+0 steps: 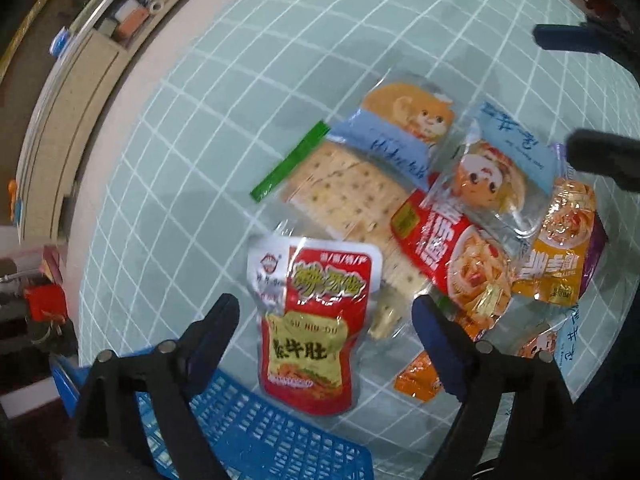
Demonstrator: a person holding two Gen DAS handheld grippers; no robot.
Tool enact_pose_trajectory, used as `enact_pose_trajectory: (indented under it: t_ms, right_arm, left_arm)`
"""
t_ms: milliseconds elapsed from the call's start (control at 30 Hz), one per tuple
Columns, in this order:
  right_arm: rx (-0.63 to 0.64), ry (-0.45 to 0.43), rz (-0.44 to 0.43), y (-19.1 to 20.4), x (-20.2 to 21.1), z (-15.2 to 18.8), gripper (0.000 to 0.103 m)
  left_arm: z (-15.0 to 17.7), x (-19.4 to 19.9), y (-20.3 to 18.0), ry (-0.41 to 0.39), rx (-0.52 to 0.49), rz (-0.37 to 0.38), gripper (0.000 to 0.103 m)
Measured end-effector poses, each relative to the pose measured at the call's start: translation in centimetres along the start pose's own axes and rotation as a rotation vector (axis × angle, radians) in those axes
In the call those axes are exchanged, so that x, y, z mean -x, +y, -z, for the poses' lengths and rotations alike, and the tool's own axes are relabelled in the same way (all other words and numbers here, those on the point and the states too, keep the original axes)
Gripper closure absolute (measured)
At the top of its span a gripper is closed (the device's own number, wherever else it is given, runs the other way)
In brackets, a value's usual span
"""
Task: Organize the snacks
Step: 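Lift the red pouch with the left gripper off the snack pile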
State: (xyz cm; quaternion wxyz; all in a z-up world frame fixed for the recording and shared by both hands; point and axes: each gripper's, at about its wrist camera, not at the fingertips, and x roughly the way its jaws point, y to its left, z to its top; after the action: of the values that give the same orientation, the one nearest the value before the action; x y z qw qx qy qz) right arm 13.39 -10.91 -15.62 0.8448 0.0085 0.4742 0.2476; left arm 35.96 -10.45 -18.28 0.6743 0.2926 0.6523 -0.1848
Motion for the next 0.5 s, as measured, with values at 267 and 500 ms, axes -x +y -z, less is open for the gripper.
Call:
enact_pose_trajectory:
  t_ms: [267, 500]
  right_arm:
    - [-0.001, 0.016, -0.007, -0.1, -0.3, 0.4, 0.000]
    - [-0.002, 0.029, -0.009, -0.4, -0.9, 0.6, 0.000]
  left_arm:
    - [0.6, -4.9, 2.1, 0.124, -0.014, 0.018, 0.016]
    - [0.5, -8.5, 3.1, 0.180, -0.018, 0.039, 0.004]
